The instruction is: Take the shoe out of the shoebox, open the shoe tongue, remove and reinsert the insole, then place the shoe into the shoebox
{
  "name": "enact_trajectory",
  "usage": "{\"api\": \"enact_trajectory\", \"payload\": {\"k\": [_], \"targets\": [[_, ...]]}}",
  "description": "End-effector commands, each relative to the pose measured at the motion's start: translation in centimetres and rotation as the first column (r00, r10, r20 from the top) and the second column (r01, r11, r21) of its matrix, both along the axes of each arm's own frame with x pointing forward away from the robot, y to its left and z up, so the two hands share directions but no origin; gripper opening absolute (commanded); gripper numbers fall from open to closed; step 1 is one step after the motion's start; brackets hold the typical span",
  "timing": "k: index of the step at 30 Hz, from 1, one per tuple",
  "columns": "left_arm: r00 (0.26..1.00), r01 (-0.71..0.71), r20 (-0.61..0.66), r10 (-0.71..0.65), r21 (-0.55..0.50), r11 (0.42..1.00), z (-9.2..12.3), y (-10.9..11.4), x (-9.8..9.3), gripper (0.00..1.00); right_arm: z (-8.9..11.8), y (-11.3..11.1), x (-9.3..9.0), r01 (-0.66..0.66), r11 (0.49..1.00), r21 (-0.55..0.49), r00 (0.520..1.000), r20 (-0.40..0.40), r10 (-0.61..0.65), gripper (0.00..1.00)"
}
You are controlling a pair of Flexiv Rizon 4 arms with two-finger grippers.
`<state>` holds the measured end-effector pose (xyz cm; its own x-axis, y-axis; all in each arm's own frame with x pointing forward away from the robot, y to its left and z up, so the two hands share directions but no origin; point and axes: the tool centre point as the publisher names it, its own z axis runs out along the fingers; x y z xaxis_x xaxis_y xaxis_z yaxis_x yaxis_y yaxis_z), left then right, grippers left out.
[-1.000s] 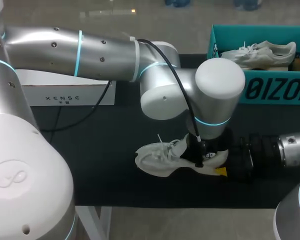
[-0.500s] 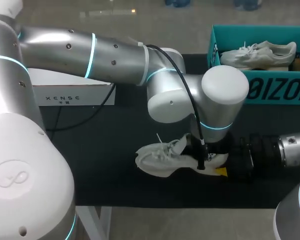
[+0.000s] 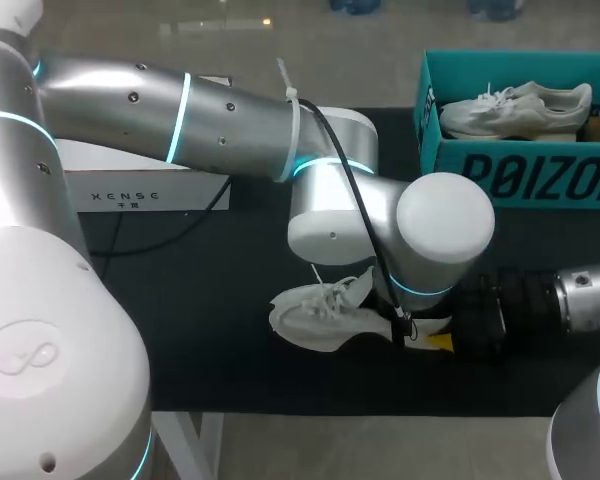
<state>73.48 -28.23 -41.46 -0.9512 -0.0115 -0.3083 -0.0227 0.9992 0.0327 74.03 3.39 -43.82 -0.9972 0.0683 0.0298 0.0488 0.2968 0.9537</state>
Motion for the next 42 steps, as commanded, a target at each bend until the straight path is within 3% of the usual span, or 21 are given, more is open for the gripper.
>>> {"api": "enact_trajectory", "payload": {"k": [1,15,29,34,42], "targets": [[1.000,0.000,0.027,0.001,-0.010,1.000,-0.2,0.9,0.7,0.00,-0.3,0.0,-0.2,0.001,1.000,-0.003,1.000,0.000,-0.001,0.00],[0.997,0.011,0.081,-0.005,-0.065,0.998,4.6,0.7,-0.8,0.00,-0.3,0.0,-0.2,0.001,1.000,-0.003,1.000,0.000,-0.001,0.00],[0.989,-0.003,0.146,0.019,-0.106,0.994,8.9,1.3,-0.7,0.00,-0.3,0.0,-0.2,0.001,1.000,-0.003,1.000,0.000,-0.001,0.00],[0.990,0.000,0.143,0.016,-0.109,0.994,9.2,1.3,-0.6,0.00,-0.3,0.0,-0.2,0.001,1.000,-0.003,1.000,0.000,-0.001,0.00],[0.999,0.018,0.039,-0.014,-0.087,0.996,7.4,0.0,-0.6,0.00,-0.3,0.0,-0.2,0.001,1.000,-0.003,1.000,0.000,-0.001,0.00]]}}
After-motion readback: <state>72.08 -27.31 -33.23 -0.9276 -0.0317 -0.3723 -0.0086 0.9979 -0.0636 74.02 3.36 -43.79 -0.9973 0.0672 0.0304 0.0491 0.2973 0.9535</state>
